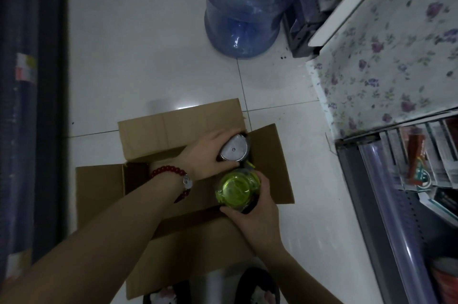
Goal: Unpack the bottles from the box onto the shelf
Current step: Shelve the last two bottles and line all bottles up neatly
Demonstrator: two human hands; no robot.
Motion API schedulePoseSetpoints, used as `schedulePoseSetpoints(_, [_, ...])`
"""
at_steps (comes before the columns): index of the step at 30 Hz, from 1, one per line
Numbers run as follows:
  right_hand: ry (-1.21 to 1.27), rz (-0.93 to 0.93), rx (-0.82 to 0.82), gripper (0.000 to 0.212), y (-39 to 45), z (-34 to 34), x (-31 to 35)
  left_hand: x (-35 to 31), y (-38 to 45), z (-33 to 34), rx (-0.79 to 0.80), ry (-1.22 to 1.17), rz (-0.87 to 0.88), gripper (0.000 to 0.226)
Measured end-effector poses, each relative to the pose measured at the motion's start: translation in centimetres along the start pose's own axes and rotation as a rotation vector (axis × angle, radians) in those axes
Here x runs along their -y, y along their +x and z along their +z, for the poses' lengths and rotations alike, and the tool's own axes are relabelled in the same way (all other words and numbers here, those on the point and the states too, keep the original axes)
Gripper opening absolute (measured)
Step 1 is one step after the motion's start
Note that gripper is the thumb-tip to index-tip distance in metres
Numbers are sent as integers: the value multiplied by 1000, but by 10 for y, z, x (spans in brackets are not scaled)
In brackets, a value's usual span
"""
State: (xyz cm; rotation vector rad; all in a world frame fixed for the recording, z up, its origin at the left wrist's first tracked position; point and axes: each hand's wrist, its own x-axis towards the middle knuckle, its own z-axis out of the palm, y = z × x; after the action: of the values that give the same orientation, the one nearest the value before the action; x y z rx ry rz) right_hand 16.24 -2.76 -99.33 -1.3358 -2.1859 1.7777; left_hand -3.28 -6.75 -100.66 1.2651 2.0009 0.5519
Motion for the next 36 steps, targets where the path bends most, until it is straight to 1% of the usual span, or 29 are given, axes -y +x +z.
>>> schedulePoseSetpoints(3, [4,26,6,97,-1,5,-1,1,-1,6,-52,29,-44,80])
schedulePoseSetpoints(9, [7,44,-54,89,-8,16,-6,-11,4,13,-132,117,-135,93])
schedulePoseSetpoints(11, [26,65,-72,84,-11,15,-8,-17,5,17,-157,125,-161,91])
schedulePoseSetpoints(14, [53,89,-88,87,-13,11,-8,-23,5,20,-200,40,-201,87])
schedulePoseSetpoints(19, [21,54,-123,85,-12,3,8,-27,-10,2,-239,-16,-231,85])
schedulePoseSetpoints(21, [20,43,-154,83,-14,-5,23,-38,-18,-13,-267,-68,-234,77])
schedulePoseSetpoints(24, [12,0,-170,82,-19,-20,51,-56,-32,-42,-312,-130,-233,55])
schedulePoseSetpoints(25, [6,-23,-181,82,-22,-26,61,-63,-38,-54,-326,-140,-243,55])
schedulePoseSetpoints(26, [-1,-41,-190,82,-26,-33,72,-71,-44,-67,-340,-135,-246,63])
schedulePoseSetpoints(28, [-7,-67,-187,82,-34,-47,96,-88,-57,-94,-367,-90,-247,87])
schedulePoseSetpoints(29, [3,-77,-175,82,-38,-55,110,-98,-64,-109,-378,-75,-248,93])
schedulePoseSetpoints(33, [87,-98,-129,74,-59,-93,182,-144,-93,-176,-403,-61,-240,100])
schedulePoseSetpoints(36, [112,-135,-93,71,-75,-128,242,-188,-114,-227,-413,-65,-204,93])
